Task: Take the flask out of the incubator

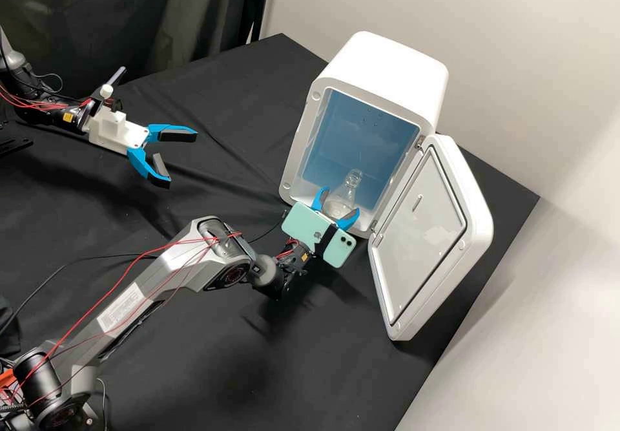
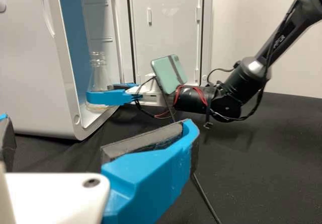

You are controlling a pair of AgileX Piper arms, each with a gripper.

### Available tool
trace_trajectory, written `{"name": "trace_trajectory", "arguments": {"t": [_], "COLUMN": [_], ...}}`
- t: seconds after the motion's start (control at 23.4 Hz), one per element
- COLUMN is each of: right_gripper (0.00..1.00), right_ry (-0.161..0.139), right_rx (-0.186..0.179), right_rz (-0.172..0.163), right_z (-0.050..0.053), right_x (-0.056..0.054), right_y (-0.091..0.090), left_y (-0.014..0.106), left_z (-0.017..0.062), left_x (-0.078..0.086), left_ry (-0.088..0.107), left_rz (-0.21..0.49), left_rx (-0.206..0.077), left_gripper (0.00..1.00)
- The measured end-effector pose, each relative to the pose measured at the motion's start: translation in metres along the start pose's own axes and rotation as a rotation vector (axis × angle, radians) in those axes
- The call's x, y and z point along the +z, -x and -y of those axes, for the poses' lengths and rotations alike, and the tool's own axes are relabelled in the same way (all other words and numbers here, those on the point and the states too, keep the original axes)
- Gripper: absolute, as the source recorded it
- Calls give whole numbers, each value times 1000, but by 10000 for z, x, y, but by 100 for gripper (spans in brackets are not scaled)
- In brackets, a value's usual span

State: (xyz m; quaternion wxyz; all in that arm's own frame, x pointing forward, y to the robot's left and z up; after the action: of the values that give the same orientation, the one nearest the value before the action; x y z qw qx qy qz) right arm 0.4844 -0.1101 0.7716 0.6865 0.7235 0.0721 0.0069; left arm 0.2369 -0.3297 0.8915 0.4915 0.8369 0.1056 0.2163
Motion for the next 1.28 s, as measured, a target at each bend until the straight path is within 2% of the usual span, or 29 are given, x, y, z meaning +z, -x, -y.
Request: {"name": "trace_trajectory", "arguments": {"t": [0.09,0.21,0.3,0.43,0.51,0.55,0.6,0.68,0.81,0.94,1.15,1.24,1.28], "right_gripper": [0,0,0,0,0,0,0,0,0,0,0,0,0], "right_ry": [-1,-5,-4,-11,-16,-12,-11,-17,12,22,21,14,15], "right_rx": [8,37,47,55,57,57,53,41,21,1,-7,-24,-43], "right_rz": [1,-20,-23,-5,4,17,26,45,63,62,61,67,67], "right_z": [-18,-113,-154,-222,-244,-254,-255,-234,-175,-139,-115,-39,43], "right_x": [-2,-70,-99,-157,-193,-207,-221,-240,-227,-221,-215,-184,-168], "right_y": [95,231,297,438,533,595,646,740,817,837,840,829,811], "left_y": [0,1,4,18,33,39,41,46,47,52,84,86,83], "left_z": [0,-3,-3,-8,10,18,21,26,26,28,62,77,87], "left_x": [0,1,3,8,10,11,14,10,11,-4,-9,-13,-15], "left_ry": [0,0,-1,-1,5,16,14,13,10,10,12,12,13], "left_rz": [0,0,2,5,9,10,14,14,18,12,9,7,7], "left_rx": [0,1,1,0,-8,-12,-14,-17,-18,-19,-34,-40,-42], "left_gripper": [100,100,100,100,100,100,100,100,100,100,100,100,100]}}
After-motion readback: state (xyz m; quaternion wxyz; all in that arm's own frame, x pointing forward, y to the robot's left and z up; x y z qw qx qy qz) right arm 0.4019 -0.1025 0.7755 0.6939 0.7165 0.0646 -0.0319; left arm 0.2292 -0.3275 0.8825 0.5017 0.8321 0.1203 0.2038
